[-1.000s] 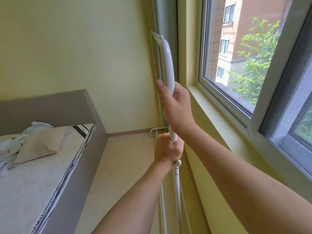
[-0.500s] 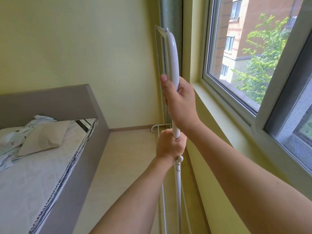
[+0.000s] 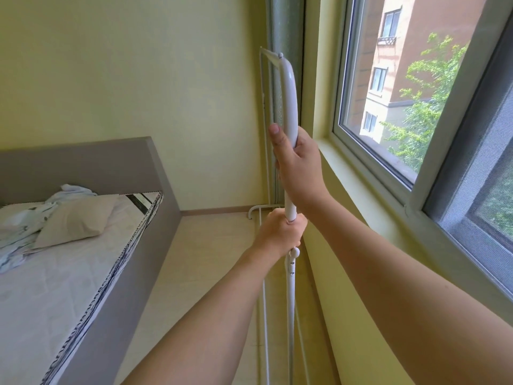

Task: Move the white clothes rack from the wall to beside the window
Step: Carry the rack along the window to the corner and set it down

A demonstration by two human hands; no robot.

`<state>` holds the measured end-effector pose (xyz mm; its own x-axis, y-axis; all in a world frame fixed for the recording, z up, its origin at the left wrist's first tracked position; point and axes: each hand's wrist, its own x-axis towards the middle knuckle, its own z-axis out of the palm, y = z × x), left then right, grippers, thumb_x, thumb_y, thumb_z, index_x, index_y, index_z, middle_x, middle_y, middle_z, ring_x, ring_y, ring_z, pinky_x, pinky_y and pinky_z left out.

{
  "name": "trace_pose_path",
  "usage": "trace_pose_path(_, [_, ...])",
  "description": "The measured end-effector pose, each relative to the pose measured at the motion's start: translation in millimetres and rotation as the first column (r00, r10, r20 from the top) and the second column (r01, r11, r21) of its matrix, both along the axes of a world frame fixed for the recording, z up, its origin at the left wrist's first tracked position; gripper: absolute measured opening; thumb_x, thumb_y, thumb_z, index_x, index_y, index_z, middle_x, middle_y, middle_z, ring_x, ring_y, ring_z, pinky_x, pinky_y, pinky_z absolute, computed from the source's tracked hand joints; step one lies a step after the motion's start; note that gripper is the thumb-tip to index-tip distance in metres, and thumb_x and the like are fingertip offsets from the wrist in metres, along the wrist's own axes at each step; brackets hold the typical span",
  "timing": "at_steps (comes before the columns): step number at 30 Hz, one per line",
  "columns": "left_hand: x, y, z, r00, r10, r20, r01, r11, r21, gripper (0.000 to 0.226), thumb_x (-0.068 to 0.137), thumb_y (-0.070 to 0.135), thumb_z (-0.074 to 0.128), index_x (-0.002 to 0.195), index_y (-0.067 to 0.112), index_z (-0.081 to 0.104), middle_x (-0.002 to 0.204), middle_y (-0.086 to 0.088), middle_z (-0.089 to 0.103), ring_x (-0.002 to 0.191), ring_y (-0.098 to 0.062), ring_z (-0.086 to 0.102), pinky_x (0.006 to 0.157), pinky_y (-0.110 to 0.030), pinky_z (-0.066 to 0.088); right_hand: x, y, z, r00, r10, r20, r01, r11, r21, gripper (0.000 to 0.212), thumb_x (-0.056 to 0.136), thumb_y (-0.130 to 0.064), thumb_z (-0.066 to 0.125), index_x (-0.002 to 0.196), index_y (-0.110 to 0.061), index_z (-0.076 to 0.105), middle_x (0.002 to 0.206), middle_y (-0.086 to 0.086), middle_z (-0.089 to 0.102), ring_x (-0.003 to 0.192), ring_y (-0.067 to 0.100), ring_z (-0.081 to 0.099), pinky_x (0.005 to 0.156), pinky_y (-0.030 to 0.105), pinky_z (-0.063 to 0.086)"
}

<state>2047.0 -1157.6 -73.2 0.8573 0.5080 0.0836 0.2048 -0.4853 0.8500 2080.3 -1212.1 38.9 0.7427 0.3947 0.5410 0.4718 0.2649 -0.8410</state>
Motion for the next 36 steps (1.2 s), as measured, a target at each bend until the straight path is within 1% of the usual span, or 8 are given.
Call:
trace_pose_path(5, [-13, -6, 8, 0.994, 0.004, -0.113, 0.003, 0.998, 0.058, 0.037, 0.067, 0.032, 0.043, 0.067, 0.0, 0.062, 0.062, -0.009, 0.071, 0.057, -0.025, 0.065, 0.069, -0.039, 0.058, -11, -11, 2, 1.0, -0.008, -0.002, 0.008, 1.0, -0.02, 0.055, 0.093, -0.047, 0.055, 0.075, 0.002, 0.039, 0.066, 0.01, 0.036, 0.06, 0.026, 0.033, 0.053, 0.047, 0.033])
trace_pose_path(9, [-23, -6, 11, 0.98, -0.027, -0.199, 0.05, 0.993, 0.11, 0.04, 0.075, 0.039, 0.051, 0.076, 0.001, 0.063, 0.078, -0.013, 0.075, 0.058, -0.022, 0.057, 0.061, -0.033, 0.047, -19, -18, 3, 1.0, 0.007, -0.003, -0.007, 0.999, -0.047, 0.056, 0.092, -0.049, 0.056, 0.078, 0.003, 0.041, 0.067, 0.011, 0.04, 0.06, 0.028, 0.036, 0.053, 0.05, 0.038])
trace_pose_path(17, [-44, -3, 11, 0.974, -0.147, -0.172, 0.158, 0.986, 0.054, 0.041, 0.073, 0.057, 0.058, 0.057, 0.02, 0.049, 0.049, 0.017, 0.052, 0.042, 0.0, 0.046, 0.057, -0.029, 0.039, -27, -36, -6, 0.996, -0.011, 0.087, 0.014, 0.999, -0.043, 0.054, 0.093, -0.043, 0.057, 0.09, 0.009, 0.047, 0.077, 0.023, 0.046, 0.069, 0.041, 0.049, 0.067, 0.053, 0.047])
trace_pose_path(19, [-49, 4, 7, 0.971, -0.163, -0.173, 0.177, 0.982, 0.067, 0.041, 0.073, 0.059, 0.064, 0.063, 0.021, 0.052, 0.055, 0.019, 0.053, 0.052, 0.0, 0.05, 0.061, -0.028, 0.041, -27, -40, -10, 0.993, -0.034, 0.11, 0.039, 0.998, -0.042, 0.048, 0.095, -0.042, 0.054, 0.097, 0.005, 0.051, 0.085, 0.028, 0.049, 0.074, 0.034, 0.048, 0.071, 0.047, 0.046])
trace_pose_path(22, [-56, 12, 2, 0.983, -0.126, -0.134, 0.14, 0.985, 0.098, 0.028, 0.07, 0.056, 0.067, 0.074, 0.029, 0.063, 0.077, 0.017, 0.062, 0.072, -0.006, 0.06, 0.068, -0.027, 0.045, -26, -45, -13, 0.989, -0.104, 0.107, 0.108, 0.994, -0.032, 0.032, 0.098, -0.038, 0.045, 0.106, -0.01, 0.057, 0.098, 0.008, 0.059, 0.086, 0.011, 0.053, 0.077, 0.024, 0.043])
trace_pose_path(28, [-64, 18, 2, 0.994, -0.074, -0.081, 0.084, 0.989, 0.118, 0.035, 0.069, 0.055, 0.062, 0.102, 0.042, 0.06, 0.114, 0.015, 0.065, 0.102, -0.004, 0.06, 0.08, -0.028, 0.049, -20, -54, -32, 0.985, -0.165, 0.043, 0.17, 0.969, -0.18, 0.044, 0.1, -0.044, 0.027, 0.104, -0.011, 0.056, 0.103, 0.001, 0.056, 0.096, 0.015, 0.05, 0.075, 0.011, 0.034])
trace_pose_path(34, [-67, 22, 2, 1.0, 0.007, 0.014, -0.009, 0.991, 0.131, 0.038, 0.09, 0.045, 0.061, 0.126, 0.031, 0.057, 0.131, 0.007, 0.063, 0.117, -0.012, 0.058, 0.095, -0.037, 0.05, -18, -59, -50, 0.981, -0.185, 0.053, 0.192, 0.944, -0.269, 0.048, 0.102, -0.04, 0.029, 0.1, 0.001, 0.054, 0.093, 0.003, 0.053, 0.084, 0.017, 0.047, 0.066, 0.01, 0.035])
trace_pose_path(36, [-66, 22, 8, 0.998, 0.03, 0.063, -0.04, 0.987, 0.159, 0.036, 0.094, 0.041, 0.058, 0.127, 0.027, 0.057, 0.132, 0.002, 0.063, 0.117, -0.015, 0.058, 0.096, -0.039, 0.051, -17, -62, -50, 0.982, -0.186, 0.031, 0.187, 0.937, -0.296, 0.042, 0.102, -0.041, 0.031, 0.101, -0.005, 0.054, 0.101, 0.002, 0.055, 0.093, 0.017, 0.05, 0.073, 0.019, 0.038])
